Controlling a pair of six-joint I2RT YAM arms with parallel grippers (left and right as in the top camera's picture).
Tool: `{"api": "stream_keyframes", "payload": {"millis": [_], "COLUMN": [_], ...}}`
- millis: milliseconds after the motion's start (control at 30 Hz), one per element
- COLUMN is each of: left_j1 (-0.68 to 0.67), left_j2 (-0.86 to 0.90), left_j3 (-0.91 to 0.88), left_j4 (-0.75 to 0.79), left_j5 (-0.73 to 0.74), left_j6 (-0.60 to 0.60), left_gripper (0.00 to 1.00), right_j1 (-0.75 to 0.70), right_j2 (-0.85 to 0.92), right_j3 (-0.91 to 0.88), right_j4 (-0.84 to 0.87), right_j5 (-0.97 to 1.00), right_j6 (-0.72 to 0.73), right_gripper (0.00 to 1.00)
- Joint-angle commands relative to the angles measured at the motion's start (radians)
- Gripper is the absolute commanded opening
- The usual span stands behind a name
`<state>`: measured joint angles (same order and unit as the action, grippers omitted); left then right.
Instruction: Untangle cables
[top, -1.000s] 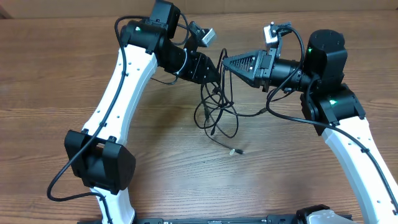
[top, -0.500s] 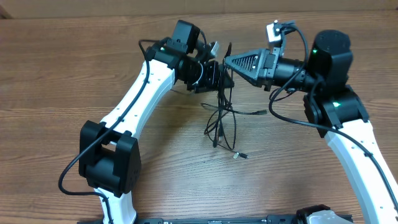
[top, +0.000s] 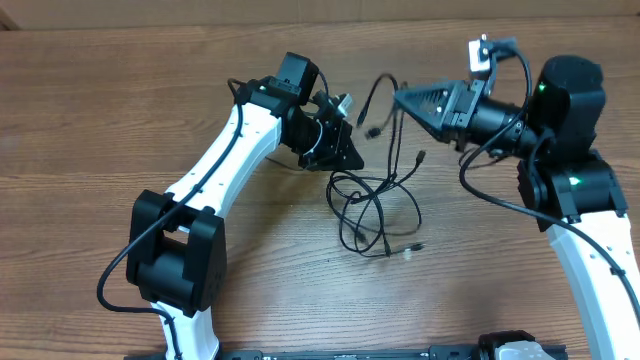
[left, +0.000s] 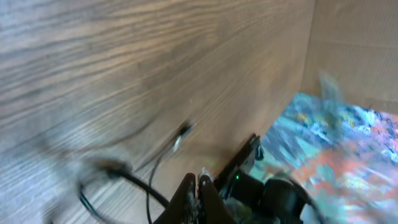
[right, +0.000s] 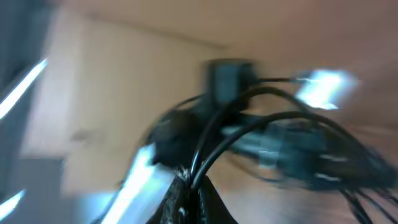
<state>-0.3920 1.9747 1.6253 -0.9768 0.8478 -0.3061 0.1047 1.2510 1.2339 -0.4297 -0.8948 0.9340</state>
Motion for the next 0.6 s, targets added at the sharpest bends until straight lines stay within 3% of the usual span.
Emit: {"api": "stream_keyframes", "payload": {"millis": [0, 133, 300, 367, 467, 567], "left_j1": [0.041, 0.058, 0.05, 0.031, 0.002, -0.023], "left_j2": [-0.028, -0.049, -0.048, -0.048, -0.048, -0.04], "left_j3": [-0.001, -0.001, -0.002, -0.002, -0.002, -0.002], "left_j4": [-0.024, -0.047, -0.039, -0.036, -0.005, 0.029], "left_j5": [0.044, 0.032, -0.072, -0.171, -0.232, -0.267], "left_j6": [0.085, 0.162, 0.224, 0.224, 0.219, 0.18], "left_gripper": [0.04, 0.04, 0.08, 0.21, 0.5, 0.61], "right_j1": [-0.01, -0.01, -0.01, -0.01, -0.01, -0.01], "right_j2": [-0.011, -0.01, -0.009, -0.009, -0.009, -0.009], "right_j3": [0.011, 0.011, 0.011, 0.011, 0.011, 0.011], "right_j4": [-0.144, -0.266, -0.297, -0.313, -0.327, -0.34], "right_j5": [0.282, 0.441, 0.446, 0.444, 0.409, 0.393], "right_j6": [-0.185, -0.211, -0.237, -0.237, -0.262, -0.267], "right_gripper": [0.04, 0.04, 0.04, 0.04, 0.03, 0.04]}}
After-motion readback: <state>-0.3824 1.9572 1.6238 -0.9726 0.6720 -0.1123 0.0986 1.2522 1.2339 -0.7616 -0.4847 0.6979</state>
